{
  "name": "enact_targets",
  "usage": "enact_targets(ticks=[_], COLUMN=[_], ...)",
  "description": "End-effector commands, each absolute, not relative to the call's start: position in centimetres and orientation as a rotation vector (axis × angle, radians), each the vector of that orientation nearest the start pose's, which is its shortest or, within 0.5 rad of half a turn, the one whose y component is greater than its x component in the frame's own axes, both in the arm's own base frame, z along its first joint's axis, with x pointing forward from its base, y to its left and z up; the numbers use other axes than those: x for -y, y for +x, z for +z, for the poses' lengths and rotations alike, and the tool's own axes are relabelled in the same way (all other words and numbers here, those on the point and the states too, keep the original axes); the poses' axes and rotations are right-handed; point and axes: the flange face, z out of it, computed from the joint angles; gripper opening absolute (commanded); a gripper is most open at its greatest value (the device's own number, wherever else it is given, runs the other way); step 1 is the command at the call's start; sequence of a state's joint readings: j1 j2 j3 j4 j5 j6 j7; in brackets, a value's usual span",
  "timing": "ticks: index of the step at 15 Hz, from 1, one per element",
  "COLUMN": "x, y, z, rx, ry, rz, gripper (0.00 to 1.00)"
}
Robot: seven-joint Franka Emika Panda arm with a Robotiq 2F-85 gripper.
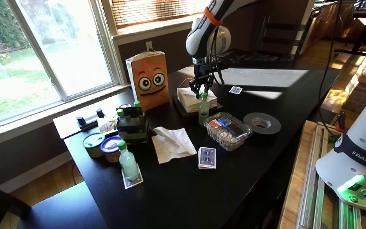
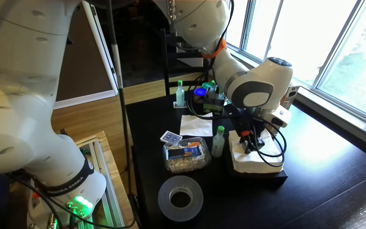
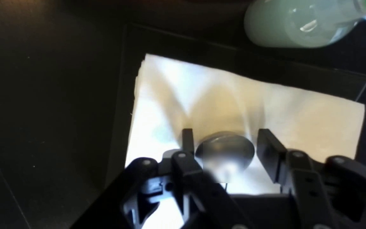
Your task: Remove the paper weight from the top of the napkins on the right then remove some napkins from the stack and place them on the left side of the table.
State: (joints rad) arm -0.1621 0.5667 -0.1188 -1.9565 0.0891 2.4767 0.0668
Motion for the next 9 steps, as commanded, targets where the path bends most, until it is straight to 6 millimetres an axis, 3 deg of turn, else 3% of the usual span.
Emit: enact_targets(ticks=[1,5,9], x=[16.6,15.3,12.3], y=[59.3,59.3,60.5], z=[18.2,19.4,21.0], rx=[-0.646,-0.609,-0.545], ry=[-3.064,-3.072,-3.036], rz=[0.031,0.003,-0.050], gripper=[0.23,0.22,0.22])
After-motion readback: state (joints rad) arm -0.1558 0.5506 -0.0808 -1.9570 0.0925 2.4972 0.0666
